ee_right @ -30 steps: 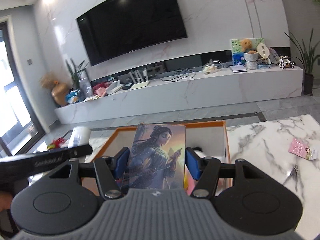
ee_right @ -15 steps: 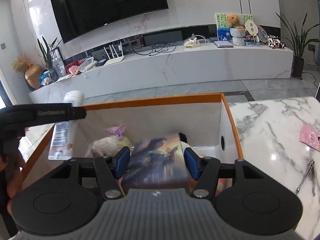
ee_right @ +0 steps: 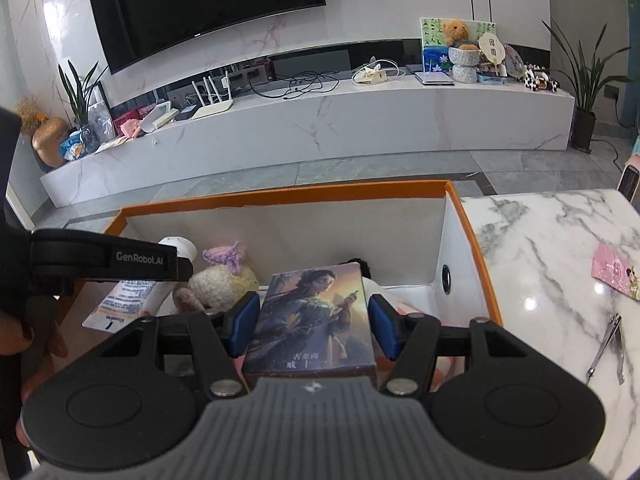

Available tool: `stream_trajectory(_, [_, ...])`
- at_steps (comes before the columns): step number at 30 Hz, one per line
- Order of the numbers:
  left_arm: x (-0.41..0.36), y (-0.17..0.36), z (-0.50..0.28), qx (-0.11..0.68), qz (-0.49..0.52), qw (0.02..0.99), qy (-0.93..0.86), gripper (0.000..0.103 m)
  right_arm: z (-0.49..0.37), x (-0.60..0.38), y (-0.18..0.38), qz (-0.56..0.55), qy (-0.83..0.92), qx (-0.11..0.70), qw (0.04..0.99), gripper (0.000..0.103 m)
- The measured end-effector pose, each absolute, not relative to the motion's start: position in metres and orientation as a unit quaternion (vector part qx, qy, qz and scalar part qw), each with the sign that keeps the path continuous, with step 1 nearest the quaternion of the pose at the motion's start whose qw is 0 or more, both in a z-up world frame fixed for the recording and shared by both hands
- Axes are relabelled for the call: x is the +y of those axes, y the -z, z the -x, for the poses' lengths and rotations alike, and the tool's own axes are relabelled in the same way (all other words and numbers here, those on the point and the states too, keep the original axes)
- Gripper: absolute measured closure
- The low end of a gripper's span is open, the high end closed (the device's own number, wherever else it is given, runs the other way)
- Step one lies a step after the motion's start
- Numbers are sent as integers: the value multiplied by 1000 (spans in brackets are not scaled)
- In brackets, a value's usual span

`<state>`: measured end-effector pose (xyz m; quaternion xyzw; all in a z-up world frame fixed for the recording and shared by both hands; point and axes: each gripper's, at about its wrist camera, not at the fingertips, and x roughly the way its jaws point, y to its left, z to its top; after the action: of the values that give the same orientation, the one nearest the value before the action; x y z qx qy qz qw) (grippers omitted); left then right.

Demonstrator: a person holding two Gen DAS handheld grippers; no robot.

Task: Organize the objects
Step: 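Lower the white bottle and card deck into the orange box with both tools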

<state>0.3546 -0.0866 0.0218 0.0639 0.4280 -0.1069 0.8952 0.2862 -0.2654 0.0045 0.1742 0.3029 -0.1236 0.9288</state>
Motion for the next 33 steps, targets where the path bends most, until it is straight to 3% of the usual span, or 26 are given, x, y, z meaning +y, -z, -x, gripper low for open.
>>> stream_trajectory(5, [-94, -25, -353, 422, -89, 898, 90, 49, -286, -264, -2, -174, 128, 305, 927, 39])
stream_trajectory(8, [-96, -30, -350, 405, -99, 905, 86, 42, -285, -262, -4, -167, 133, 300, 930, 26])
stream_trajectory(33, [-107, -42, -333, 391, -126, 907, 98, 38, -274, -263, -9, -169, 135, 288, 933, 18])
